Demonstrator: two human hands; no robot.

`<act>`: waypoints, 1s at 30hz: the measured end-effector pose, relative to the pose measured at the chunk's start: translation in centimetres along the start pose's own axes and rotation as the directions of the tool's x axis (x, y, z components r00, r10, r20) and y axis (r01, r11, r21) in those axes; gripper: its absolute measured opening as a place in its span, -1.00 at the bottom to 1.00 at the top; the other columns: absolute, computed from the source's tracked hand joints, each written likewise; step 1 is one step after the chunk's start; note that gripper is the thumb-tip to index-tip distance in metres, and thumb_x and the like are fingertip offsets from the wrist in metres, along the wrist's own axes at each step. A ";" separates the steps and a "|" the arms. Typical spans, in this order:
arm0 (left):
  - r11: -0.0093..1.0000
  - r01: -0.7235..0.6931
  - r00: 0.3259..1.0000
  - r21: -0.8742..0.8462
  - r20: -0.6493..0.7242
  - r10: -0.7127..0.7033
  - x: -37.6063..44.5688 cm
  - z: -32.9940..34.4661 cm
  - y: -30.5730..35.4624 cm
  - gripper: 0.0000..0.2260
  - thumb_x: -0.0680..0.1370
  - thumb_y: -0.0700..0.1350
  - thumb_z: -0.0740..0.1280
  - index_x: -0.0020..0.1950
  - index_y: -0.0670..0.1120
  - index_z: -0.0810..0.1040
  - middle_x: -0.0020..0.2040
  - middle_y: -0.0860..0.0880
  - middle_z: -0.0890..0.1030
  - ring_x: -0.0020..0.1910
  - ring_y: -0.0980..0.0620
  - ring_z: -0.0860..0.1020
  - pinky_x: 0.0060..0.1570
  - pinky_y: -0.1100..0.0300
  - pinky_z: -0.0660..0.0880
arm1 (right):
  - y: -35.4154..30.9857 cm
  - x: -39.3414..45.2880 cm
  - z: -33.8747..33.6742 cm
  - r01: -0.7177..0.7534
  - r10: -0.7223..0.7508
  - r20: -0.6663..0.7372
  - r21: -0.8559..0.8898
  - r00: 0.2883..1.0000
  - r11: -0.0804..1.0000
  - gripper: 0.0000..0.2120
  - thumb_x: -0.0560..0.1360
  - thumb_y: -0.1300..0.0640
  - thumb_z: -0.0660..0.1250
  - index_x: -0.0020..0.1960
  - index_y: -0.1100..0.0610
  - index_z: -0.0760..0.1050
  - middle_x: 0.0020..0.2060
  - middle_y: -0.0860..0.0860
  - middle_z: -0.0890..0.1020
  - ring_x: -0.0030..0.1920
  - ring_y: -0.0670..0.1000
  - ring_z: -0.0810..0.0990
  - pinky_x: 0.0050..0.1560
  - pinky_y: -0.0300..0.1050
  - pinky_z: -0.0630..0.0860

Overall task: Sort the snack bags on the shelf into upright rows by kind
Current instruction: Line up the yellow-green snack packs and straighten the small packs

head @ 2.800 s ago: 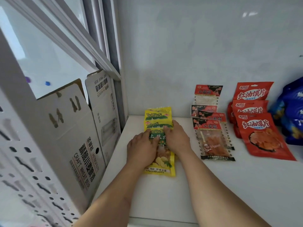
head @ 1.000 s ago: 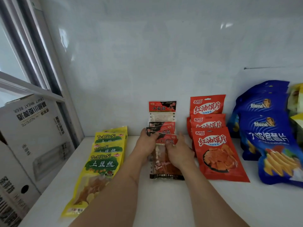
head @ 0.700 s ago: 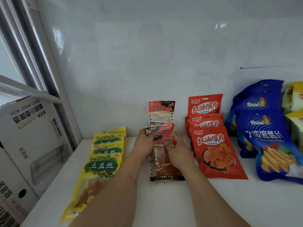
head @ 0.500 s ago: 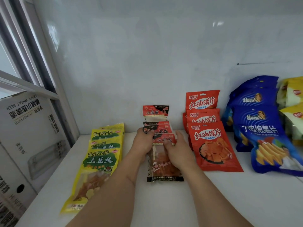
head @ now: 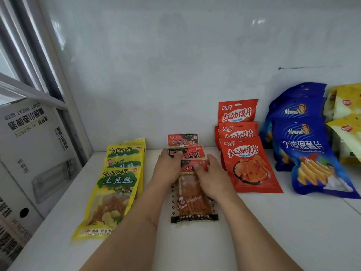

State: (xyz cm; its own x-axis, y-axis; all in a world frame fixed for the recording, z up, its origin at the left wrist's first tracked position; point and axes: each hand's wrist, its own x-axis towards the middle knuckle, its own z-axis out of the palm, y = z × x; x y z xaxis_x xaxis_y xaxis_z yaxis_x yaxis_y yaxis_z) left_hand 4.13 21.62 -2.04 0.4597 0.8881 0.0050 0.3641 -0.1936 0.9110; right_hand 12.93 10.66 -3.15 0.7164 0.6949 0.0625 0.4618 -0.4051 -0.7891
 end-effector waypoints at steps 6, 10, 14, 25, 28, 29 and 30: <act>1.000 -0.022 1.000 -0.021 0.004 0.022 -0.7 -0.4 0.4 -0.93 0.69 -0.06 0.22 0.15 -0.01 0.42 0.13 -0.03 0.60 -0.08 0.05 0.53 -0.23 0.23 0.43 | -0.2 0.0 -0.1 -0.002 0.001 0.018 0.062 1.000 0.998 -0.65 0.63 -0.09 0.23 0.36 0.00 0.35 -0.01 -0.14 0.53 0.00 -0.06 0.53 0.09 -0.12 0.43; 0.999 0.011 1.000 -0.036 0.002 -0.011 -0.7 -0.7 0.4 -0.57 0.69 -0.02 0.22 0.53 -0.14 0.28 0.37 -0.09 0.49 -0.08 0.14 0.48 -0.43 0.45 0.35 | -1.0 0.4 -1.2 0.030 -0.031 0.006 0.138 1.000 0.990 -0.54 0.65 -0.08 0.21 0.48 0.08 0.28 0.32 -0.01 0.49 0.22 -0.01 0.50 0.09 -0.15 0.35; 0.994 -0.076 0.996 0.084 -0.034 0.079 -1.6 -0.3 -0.2 -0.57 0.66 0.04 0.23 0.49 -0.08 0.34 0.41 -0.11 0.47 0.25 -0.07 0.54 0.27 0.09 0.52 | -2.6 3.4 -1.2 0.162 -0.164 0.047 0.047 0.985 0.986 -0.62 0.66 -0.11 0.14 0.42 0.01 0.37 0.24 -0.10 0.49 0.26 -0.07 0.47 0.23 -0.17 0.39; 0.894 -0.129 0.991 0.429 0.082 0.103 -3.2 0.5 -1.8 -0.43 0.68 0.14 0.14 0.64 -0.04 0.11 0.63 -0.13 0.13 0.59 -0.14 0.14 0.52 0.02 0.15 | -2.4 7.6 1.3 0.185 -0.083 0.271 -0.378 0.959 0.907 -0.41 0.63 -0.32 -0.14 0.56 -0.13 0.21 0.53 0.05 0.34 0.50 0.19 0.31 0.46 0.20 0.24; 0.887 -0.148 0.989 0.437 0.078 0.127 -3.1 0.5 -2.2 -0.44 0.67 0.14 0.14 0.62 -0.05 0.16 0.59 -0.13 0.22 0.55 -0.14 0.21 0.52 0.00 0.20 | -2.2 7.7 1.2 0.182 -0.094 0.240 -0.375 0.966 0.909 -0.38 0.61 -0.36 -0.18 0.53 -0.13 0.27 0.49 0.04 0.40 0.47 0.20 0.35 0.44 0.21 0.27; 0.885 -0.150 0.989 0.440 0.076 0.130 -3.0 0.6 -2.3 -0.45 0.67 0.15 0.14 0.61 -0.04 0.18 0.58 -0.13 0.24 0.54 -0.15 0.23 0.51 -0.02 0.23 | -2.1 7.7 1.2 0.182 -0.095 0.238 -0.376 0.967 0.909 -0.36 0.60 -0.37 -0.19 0.50 -0.12 0.31 0.47 0.05 0.43 0.45 0.20 0.37 0.42 0.22 0.29; 0.884 -0.148 0.989 0.443 0.074 0.128 -3.1 0.6 -2.4 -0.45 0.67 0.15 0.14 0.61 -0.05 0.19 0.57 -0.12 0.25 0.53 -0.15 0.24 0.50 -0.03 0.24 | -2.1 7.7 1.1 0.180 -0.093 0.238 -0.375 0.967 0.909 -0.35 0.59 -0.38 -0.20 0.48 -0.10 0.33 0.44 0.05 0.46 0.43 0.20 0.40 0.41 0.22 0.30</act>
State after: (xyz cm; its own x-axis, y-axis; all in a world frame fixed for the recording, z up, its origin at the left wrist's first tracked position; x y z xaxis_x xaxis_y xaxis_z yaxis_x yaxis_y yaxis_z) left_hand 2.36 19.12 -4.49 0.5613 0.8226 0.0910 0.6126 -0.4869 0.6225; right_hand 16.92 17.57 -1.72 0.5248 0.8512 -0.0114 0.7451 -0.4657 -0.4775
